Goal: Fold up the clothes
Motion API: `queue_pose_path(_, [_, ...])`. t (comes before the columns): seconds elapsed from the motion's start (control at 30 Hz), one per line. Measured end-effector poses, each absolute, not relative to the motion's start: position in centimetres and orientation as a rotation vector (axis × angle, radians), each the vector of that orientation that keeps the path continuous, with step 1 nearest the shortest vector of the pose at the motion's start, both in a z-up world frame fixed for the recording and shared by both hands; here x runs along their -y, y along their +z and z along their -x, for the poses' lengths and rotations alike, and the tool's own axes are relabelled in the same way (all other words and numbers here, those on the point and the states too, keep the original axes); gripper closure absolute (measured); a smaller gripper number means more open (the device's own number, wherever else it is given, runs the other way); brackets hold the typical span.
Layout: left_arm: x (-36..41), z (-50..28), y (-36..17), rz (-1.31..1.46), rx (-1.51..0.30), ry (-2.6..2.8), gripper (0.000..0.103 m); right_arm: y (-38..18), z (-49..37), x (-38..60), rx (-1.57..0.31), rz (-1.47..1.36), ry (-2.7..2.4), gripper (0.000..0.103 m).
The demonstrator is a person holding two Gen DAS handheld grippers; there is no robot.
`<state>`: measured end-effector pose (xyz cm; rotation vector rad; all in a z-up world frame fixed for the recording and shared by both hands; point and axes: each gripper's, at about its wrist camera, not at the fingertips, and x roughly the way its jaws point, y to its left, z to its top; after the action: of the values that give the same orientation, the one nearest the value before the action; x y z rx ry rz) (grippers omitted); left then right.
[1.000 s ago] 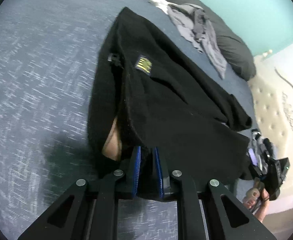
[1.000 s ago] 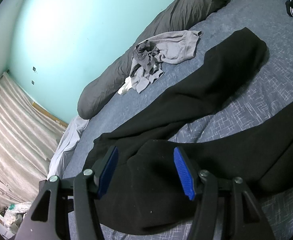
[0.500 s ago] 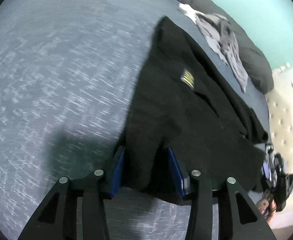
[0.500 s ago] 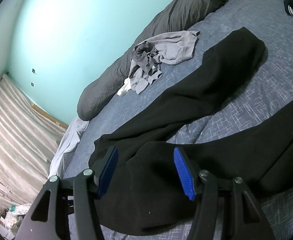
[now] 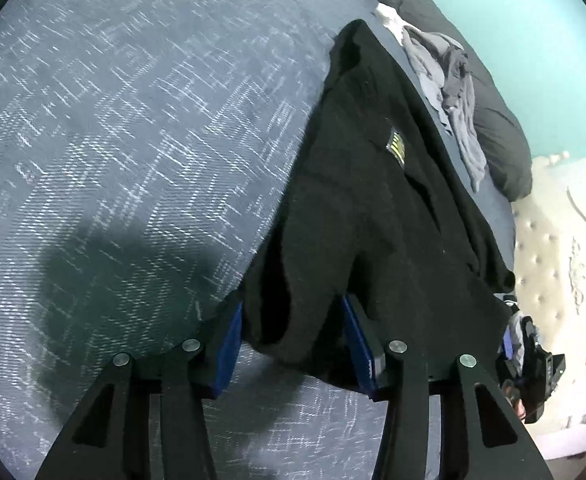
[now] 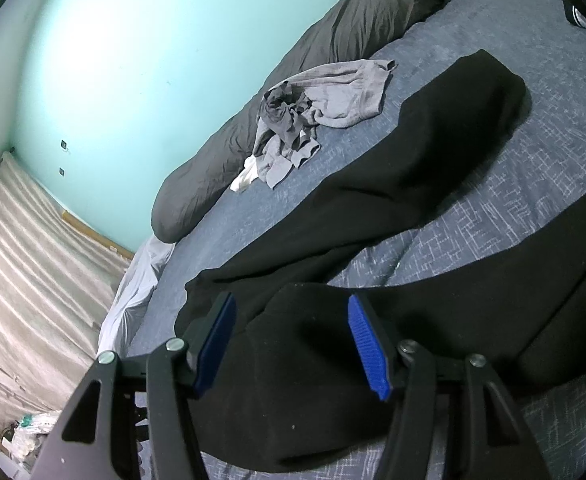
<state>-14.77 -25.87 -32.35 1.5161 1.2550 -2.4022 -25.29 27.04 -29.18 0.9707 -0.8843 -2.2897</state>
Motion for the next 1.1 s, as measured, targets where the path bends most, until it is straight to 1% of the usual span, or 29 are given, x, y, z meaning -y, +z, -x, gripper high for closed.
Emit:
queue_pose_path(0.07, [25.8,14.8,-32.5,-1.499,-1.282,-2.406,0.053,-29.2,25.3,-27.1,0.886,-0.972,-2.291,0.043])
queue_pose_path(0.13, [25.5,15.1,-32.5,-1.505,-1.252,-2.41,0.059,-29.2,25.3,-27.1,0.887,-0.973,-2.293,0.043])
queue_pose_path(0.17, [25.3,15.4,-32.5,-1.512,-1.23,-2.413,0.069,-29.2,25.3,-27.1,0.888,-0.973,-2.294,0.043])
queue_pose_path(0.2, [25.1,15.6,-32.4,-1.521,-1.202,-2.418,0.082,-29.2,25.3,-27.1,0.889,-0.973,-2.294,0.043])
queue_pose_path(0.23, [24.9,15.8,-32.2,-1.527,-1.171,-2.426,0.088,-29.2,25.3,-27.2,0.889,-0.974,-2.295,0.043])
queue_pose_path(0.3, [24.9,16.0,-31.6,-1.513,-1.143,-2.438,0.092,-29.3,25.3,-27.2,0.891,-0.975,-2.297,0.043])
queue_pose_path(0.43, [25.1,15.7,-29.7,-1.466,-1.051,-2.469,0.096,-29.2,25.3,-27.3,0.893,-0.975,-2.298,0.043])
queue_pose_path(0.5, [25.5,15.5,-28.4,-1.444,-0.986,-2.492,0.096,-29.2,25.3,-27.3,0.894,-0.975,-2.298,0.043])
queue_pose_path(0.63, [26.8,15.1,-26.5,-1.417,-0.939,-2.505,0.096,-29.1,25.3,-27.4,0.899,-0.971,-2.3,0.043])
queue_pose_path(0.73, [27.6,14.5,-25.3,-1.377,-0.855,-2.517,0.097,-29.2,25.3,-27.5,0.902,-0.976,-2.297,0.043])
queue_pose_path(1.1, [32.3,13.2,-25.8,-1.349,-0.91,-2.422,0.097,-29.0,25.4,-28.0,0.904,-0.97,-2.306,0.043])
